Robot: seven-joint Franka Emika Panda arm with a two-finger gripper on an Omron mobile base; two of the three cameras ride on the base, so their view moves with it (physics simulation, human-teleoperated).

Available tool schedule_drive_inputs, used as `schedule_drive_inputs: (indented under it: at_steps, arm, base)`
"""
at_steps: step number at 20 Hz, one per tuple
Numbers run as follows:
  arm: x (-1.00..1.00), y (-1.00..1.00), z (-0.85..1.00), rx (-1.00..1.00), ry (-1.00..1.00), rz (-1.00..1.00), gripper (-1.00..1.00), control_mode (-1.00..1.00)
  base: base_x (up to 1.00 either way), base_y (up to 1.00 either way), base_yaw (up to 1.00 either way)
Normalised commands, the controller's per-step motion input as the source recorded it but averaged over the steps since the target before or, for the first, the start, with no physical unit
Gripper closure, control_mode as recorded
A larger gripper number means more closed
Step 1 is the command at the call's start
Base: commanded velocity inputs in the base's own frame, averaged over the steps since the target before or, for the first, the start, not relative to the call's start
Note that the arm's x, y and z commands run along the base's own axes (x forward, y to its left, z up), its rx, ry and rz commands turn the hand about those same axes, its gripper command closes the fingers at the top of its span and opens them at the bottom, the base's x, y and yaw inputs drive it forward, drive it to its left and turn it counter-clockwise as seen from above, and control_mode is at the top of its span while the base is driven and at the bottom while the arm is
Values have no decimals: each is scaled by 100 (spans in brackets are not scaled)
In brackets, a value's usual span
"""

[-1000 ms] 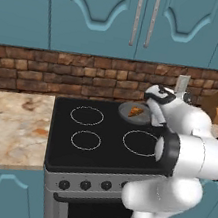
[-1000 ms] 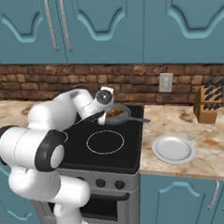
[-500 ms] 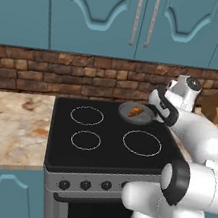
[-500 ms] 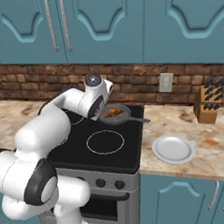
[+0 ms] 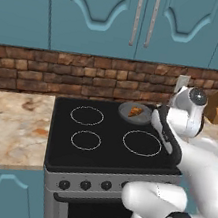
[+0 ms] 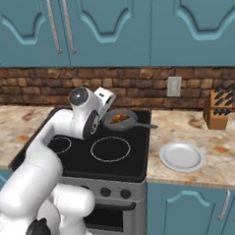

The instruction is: Pick the croissant and place it on the pan. Then turn on the stove to warm the croissant.

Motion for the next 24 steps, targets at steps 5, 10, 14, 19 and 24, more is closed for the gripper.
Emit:
schedule_drive_inputs:
  at_steps: [5,10,14,19,24]
  arm:
    - [-70,0,0,6,-8,-6,-100,-100]
    - [-63,0,21,21,-5,-32,-100,-100]
    - [-61,1,40,30,0,-38,-100,-100]
    - [-68,1,35,33,0,-32,-100,-100]
    - [-77,0,29,33,0,-15,-100,-100]
  base:
    - [0,0,0]
    - [0,0,0]
    - [0,0,0]
    - [0,0,0]
    - [0,0,0]
